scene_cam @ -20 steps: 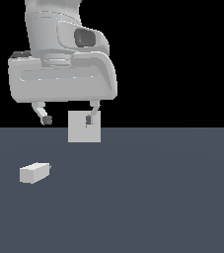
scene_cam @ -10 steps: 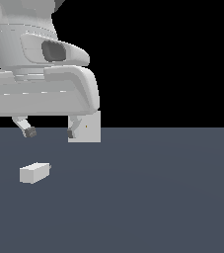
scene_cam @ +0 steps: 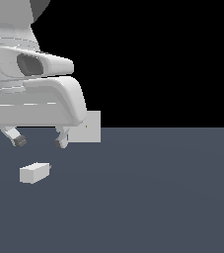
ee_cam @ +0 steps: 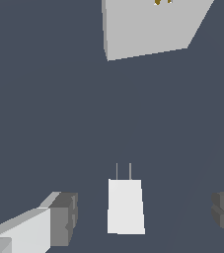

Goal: Plug the charger into the wall socket.

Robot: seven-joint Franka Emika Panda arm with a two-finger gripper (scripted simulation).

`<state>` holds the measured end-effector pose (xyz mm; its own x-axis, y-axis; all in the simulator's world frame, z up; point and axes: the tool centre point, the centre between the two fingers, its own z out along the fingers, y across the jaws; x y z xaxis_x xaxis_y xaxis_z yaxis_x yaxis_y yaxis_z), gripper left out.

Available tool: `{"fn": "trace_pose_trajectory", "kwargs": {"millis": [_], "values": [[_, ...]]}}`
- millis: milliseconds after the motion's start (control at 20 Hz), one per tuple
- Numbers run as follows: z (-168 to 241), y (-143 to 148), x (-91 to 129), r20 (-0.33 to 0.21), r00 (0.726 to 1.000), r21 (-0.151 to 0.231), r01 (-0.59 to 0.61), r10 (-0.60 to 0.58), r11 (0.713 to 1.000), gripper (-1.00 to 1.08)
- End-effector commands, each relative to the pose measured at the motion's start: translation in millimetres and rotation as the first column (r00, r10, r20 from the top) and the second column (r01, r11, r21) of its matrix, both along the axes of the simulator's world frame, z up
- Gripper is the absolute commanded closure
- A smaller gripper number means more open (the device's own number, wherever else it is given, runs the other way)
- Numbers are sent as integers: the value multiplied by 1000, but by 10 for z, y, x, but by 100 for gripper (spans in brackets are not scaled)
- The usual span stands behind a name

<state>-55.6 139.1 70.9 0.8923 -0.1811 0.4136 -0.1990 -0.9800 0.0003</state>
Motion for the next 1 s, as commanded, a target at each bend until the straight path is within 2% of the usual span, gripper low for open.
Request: {"fn": "trace_pose_trajectory", "kwargs": {"millis": [0, 600, 950], "values": [[-30, 31, 1, 12, 1000, -2, 6, -6, 1000, -92], [-106, 81, -6, 23, 1000, -5, 12, -12, 1000, -92], [-345, 78, -13, 23, 1000, -3, 14, -14, 1000, -92]]}}
